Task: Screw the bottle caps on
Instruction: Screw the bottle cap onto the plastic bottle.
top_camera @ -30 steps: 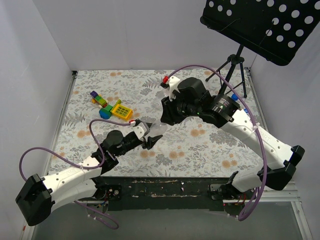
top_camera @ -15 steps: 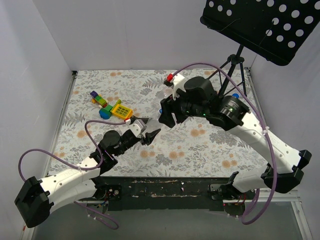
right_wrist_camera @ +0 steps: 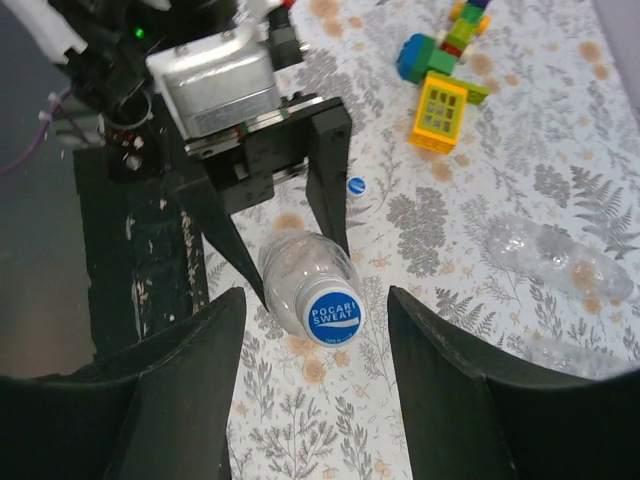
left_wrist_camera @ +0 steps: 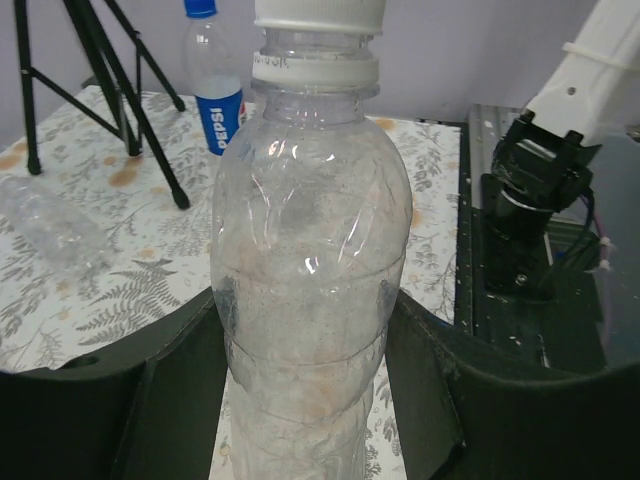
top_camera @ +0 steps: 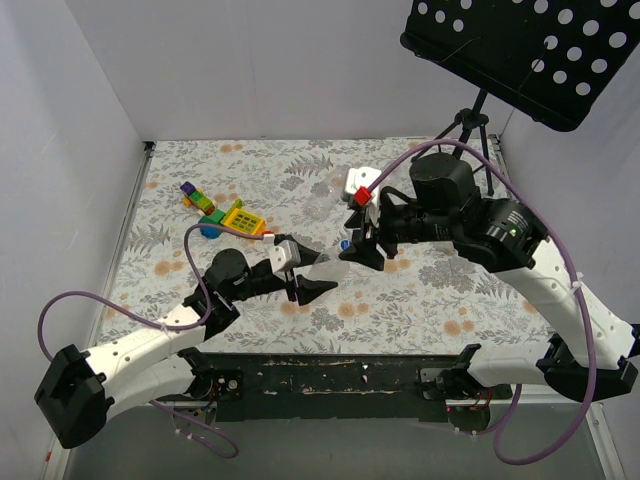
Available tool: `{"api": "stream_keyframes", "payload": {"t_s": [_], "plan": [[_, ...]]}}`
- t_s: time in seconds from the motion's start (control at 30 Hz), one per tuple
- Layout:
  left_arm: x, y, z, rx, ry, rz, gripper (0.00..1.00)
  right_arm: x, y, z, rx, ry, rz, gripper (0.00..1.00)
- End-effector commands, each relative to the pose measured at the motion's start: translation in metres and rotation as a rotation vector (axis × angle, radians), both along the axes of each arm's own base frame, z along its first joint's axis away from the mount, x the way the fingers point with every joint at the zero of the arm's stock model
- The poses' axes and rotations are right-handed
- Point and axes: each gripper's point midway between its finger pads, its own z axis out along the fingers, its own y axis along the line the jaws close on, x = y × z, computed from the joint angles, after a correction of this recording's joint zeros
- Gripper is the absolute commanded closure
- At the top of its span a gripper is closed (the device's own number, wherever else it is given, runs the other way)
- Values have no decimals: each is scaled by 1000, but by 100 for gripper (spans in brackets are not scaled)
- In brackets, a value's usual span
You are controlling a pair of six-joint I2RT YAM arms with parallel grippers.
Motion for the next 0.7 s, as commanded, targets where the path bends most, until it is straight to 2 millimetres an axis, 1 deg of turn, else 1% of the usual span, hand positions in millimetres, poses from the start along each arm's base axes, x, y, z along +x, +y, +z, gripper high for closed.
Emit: {"api": "stream_keyframes", "payload": {"t_s": [0.0,0.07,0.2,0.4,0.57,0.67], "plan": [[-21,-8,16,-14,12,-152,89,-26,0,-15,-73,-25,223,35],[-24,-9,15,-11,16,-176,89,-29,-2,-22,-92,-31,249,34],[-26,-10,15,-7,23,-194,89,-31,-5,-27,-105,-64,281,34],[-28,-10,14,-3,26,-210,89,-25,-9,-37,-153,-75,261,36],[-30,-10,16,-5,21,-222,89,-25,-13,-41,-178,-76,261,42],[-31,-10,15,-3,25,-228,89,-27,-14,-43,-182,-68,267,48]]}}
